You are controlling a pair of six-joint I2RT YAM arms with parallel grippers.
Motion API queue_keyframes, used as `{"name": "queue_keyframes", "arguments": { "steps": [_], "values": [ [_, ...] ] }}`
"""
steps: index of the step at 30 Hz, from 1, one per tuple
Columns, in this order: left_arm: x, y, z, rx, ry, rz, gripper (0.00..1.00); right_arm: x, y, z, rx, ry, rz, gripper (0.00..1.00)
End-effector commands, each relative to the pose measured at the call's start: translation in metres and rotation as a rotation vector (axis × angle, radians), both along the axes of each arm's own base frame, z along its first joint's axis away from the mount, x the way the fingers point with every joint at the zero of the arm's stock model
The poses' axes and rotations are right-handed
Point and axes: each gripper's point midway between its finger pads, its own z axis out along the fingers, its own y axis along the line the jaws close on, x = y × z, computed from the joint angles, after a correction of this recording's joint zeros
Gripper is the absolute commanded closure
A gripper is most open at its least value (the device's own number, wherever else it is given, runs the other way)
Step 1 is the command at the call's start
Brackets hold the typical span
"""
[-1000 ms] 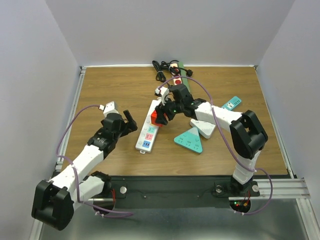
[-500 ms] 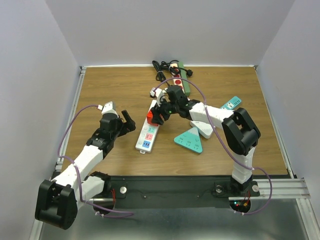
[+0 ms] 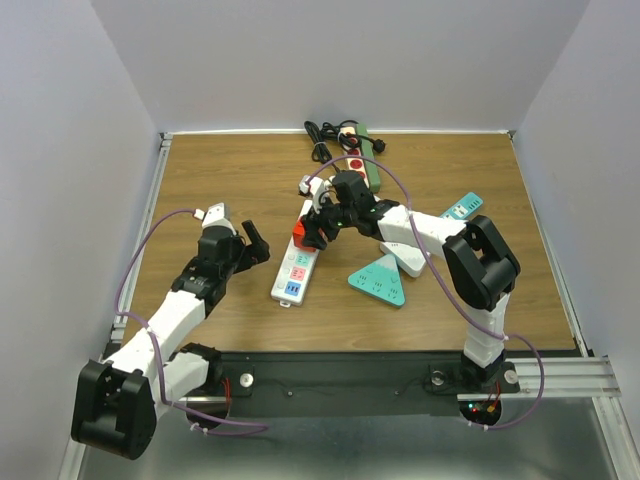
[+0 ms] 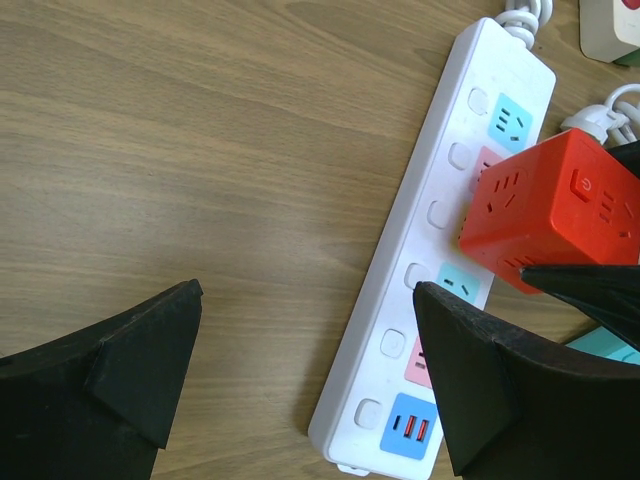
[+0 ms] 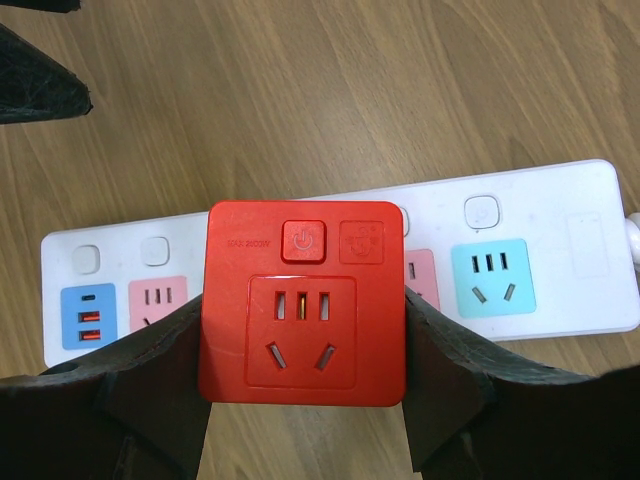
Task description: Insert the plug
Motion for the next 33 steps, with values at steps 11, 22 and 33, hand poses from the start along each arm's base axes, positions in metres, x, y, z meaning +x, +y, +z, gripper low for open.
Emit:
{"name": "queue_keyframes", "arguments": {
  "steps": [11,22,33],
  "values": [
    [0.005,0.001,0.007,0.002,-0.042,-0.014,0.01,0.003,0.019,0.016,0.057,-0.081,0.049,1.00],
    [0.005,0.001,0.007,0.002,-0.043,-0.016,0.01,0.001,0.011,-0.011,-0.002,-0.069,0.030,1.00],
    [0.004,0.001,0.007,0.001,-0.048,-0.022,0.01,-0.003,-0.011,-0.041,-0.091,-0.066,-0.016,1.00]
  ]
}}
